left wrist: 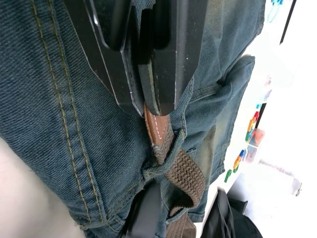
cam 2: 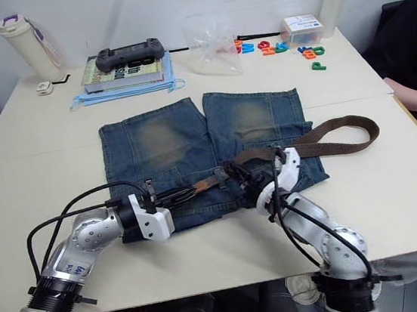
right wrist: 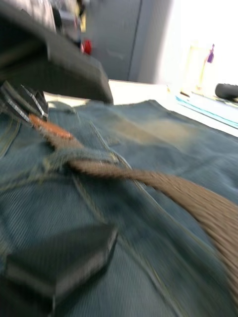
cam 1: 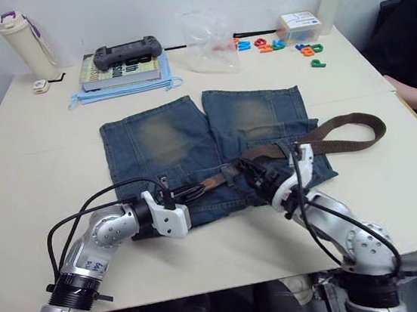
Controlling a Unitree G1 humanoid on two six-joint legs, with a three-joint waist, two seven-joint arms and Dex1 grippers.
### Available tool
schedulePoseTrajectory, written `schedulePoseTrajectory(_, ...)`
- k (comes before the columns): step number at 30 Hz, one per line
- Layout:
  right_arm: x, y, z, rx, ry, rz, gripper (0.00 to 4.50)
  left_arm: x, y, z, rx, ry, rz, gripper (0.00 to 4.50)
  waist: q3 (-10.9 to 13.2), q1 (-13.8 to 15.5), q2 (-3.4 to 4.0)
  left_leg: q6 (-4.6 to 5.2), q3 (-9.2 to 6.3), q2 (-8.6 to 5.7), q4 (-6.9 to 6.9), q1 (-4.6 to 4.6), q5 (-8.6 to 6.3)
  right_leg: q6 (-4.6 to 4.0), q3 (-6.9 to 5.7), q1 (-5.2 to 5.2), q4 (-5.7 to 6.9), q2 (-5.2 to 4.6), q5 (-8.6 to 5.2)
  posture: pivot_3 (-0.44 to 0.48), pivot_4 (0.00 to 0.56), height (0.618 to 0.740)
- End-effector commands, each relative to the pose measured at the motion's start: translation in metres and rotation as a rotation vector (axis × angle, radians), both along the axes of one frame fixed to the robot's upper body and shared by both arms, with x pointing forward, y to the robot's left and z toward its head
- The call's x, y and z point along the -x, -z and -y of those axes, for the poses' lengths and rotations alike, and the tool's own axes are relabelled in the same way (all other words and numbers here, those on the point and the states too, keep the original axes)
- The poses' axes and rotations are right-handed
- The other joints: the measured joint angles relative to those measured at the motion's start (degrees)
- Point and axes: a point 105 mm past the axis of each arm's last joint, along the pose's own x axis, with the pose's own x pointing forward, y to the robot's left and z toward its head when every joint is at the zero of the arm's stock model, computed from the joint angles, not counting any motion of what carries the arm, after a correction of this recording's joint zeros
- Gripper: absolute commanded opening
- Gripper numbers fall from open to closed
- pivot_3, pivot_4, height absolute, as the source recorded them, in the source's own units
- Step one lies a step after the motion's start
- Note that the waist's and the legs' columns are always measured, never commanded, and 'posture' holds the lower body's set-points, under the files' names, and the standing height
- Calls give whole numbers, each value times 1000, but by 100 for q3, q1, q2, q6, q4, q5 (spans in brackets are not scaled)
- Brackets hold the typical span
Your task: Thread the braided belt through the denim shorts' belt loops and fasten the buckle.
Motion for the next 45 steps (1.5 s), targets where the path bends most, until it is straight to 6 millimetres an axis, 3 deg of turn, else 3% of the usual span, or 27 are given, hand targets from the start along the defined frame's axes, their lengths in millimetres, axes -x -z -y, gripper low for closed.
schedulePoseTrajectory(1,25,-32,7,304,-100,217,4197,1,-5,3,29,3,21,0,1,-2,3,3,1,-2,2,-5,0,0,1,-2,0,-2,0,0,150,659)
schedulePoseTrajectory(5,43,-42,9,780,-239,456,4197,1,-4,5,36,5,21,0,0,1,-1,11,2,-6,-2,-16,3,2,0,-14,-5,-12,1,0,150,659)
schedulePoseTrajectory(9,48,-20,22,1328,-390,619,4197,1,-4,6,41,12,18,0,-1,43,-3,9,-12,-2,-9,-13,6,6,-20,6,-33,-12,3,0,150,659)
schedulePoseTrajectory(13,40,3,36,1608,-442,718,4197,1,-5,8,45,17,18,0,-1,71,-4,9,-9,-4,-11,-5,7,18,-18,25,-61,-13,10,0,150,659)
schedulePoseTrajectory(18,25,11,43,1773,-413,779,4197,1,-6,9,48,18,19,0,0,135,-4,15,-6,-9,-7,-3,6,29,-14,32,-71,-15,16,0,150,659)
schedulePoseTrajectory(19,22,13,44,1801,-404,781,3971,1,-7,9,49,17,20,0,0,143,-4,15,-6,-9,-6,-3,6,29,-14,33,-71,-14,16,0,150,659)
schedulePoseTrajectory(21,20,16,45,1829,-396,783,3381,1,-7,9,49,17,20,0,0,155,-4,15,-7,-8,-6,-2,7,29,-15,34,-70,-14,16,0,150,659)
schedulePoseTrajectory(27,20,20,45,1852,-401,784,290,0,-7,9,50,15,22,0,0,153,-5,15,-7,-9,-6,-3,6,29,-15,33,-70,-13,16,0,150,659)
schedulePoseTrajectory(28,20,19,45,1856,-396,782,45,0,-7,9,51,14,22,0,0,152,-5,15,-7,-9,-6,-3,6,29,-15,33,-69,-13,16,0,150,659)
schedulePoseTrajectory(32,16,16,56,1902,-371,759,45,1,-9,10,58,13,26,0,0,158,-5,15,-7,-10,-6,-2,7,29,-15,33,-68,-13,16,0,150,659)
schedulePoseTrajectory(38,2,16,98,2078,-336,640,45,2,-11,10,62,11,31,0,0,169,-5,16,-8,-16,-4,-2,7,30,-15,35,-68,-16,16,0,150,659)
schedulePoseTrajectory(45,-16,5,125,2207,-355,639,45,3,-11,9,60,8,33,0,0,205,-5,19,-8,-21,-3,-3,8,31,-16,36,-68,-21,17,0,150,659)
